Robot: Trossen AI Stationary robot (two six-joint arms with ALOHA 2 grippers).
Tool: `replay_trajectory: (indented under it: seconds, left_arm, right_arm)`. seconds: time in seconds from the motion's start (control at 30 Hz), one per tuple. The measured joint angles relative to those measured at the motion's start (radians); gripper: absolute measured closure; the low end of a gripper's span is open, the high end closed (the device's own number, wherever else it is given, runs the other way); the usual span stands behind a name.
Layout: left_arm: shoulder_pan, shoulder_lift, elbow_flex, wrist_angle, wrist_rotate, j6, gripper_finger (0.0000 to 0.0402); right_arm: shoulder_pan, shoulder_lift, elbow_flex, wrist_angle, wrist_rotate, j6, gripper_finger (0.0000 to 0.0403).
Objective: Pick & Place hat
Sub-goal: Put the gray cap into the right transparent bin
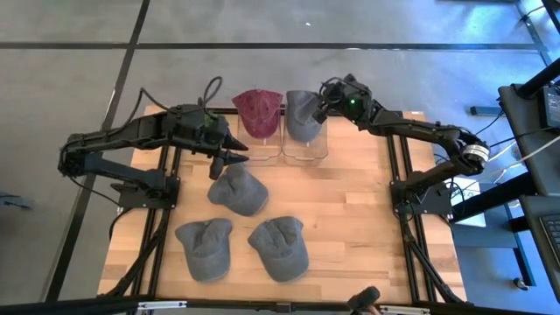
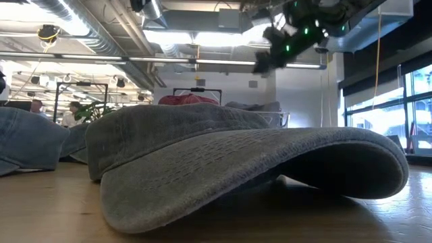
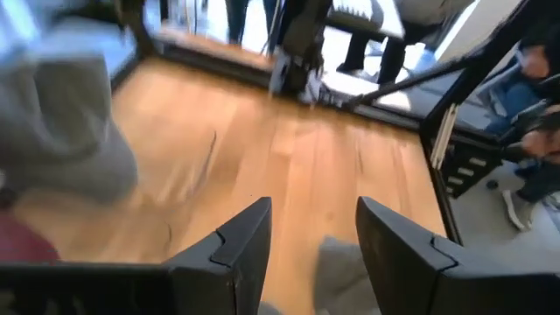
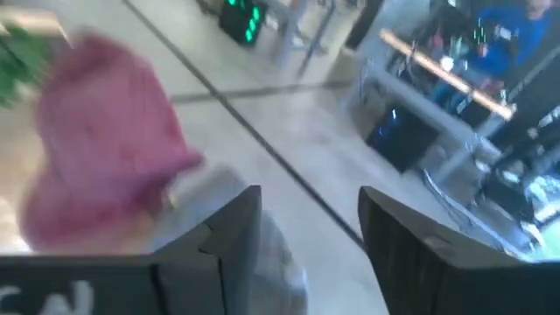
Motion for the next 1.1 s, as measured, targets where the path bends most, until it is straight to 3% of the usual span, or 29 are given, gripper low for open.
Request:
replay_trajectory:
  seconds: [0.13,0.27,0.5,0.67,0.8,0.9,1.1]
  left_arm:
    - [-0.007,0.028,0.000,-0.066,0.004,-0.115,0.0237]
    - [-0.044,0.079,0.000,-0.077,0.004,-0.137,0.0239]
    - [-0.161,0.208,0.000,-0.059,-0.020,-0.148,0.0241]
    - [-0.246,0.254,0.000,-0.065,-0.075,-0.256,0.0242]
    - [-0.324,0.273,0.000,-0.066,-0.159,-0.352,0.0244]
    - [-0.377,0.276,0.000,-0.069,-0.236,-0.409,0.0243]
    - [-0.450,0.276,0.000,-0.079,-0.363,-0.500,0.0243]
  right_arm:
    - [0.074,-0.065,0.052,-0.052,-0.070,0.018,0.0197]
    - [0.193,-0.115,0.079,-0.154,-0.162,0.027,0.0195]
    - [0.436,-0.130,0.079,-0.347,-0.165,0.141,0.0194]
    - [0.585,-0.124,0.079,-0.437,-0.163,0.221,0.0194]
    - [0.658,-0.125,0.079,-0.433,-0.171,0.301,0.0194]
    - [0.690,-0.098,0.079,-0.430,-0.236,0.369,0.0194]
    - [0.725,0.074,0.079,-0.341,-0.323,0.407,0.0194]
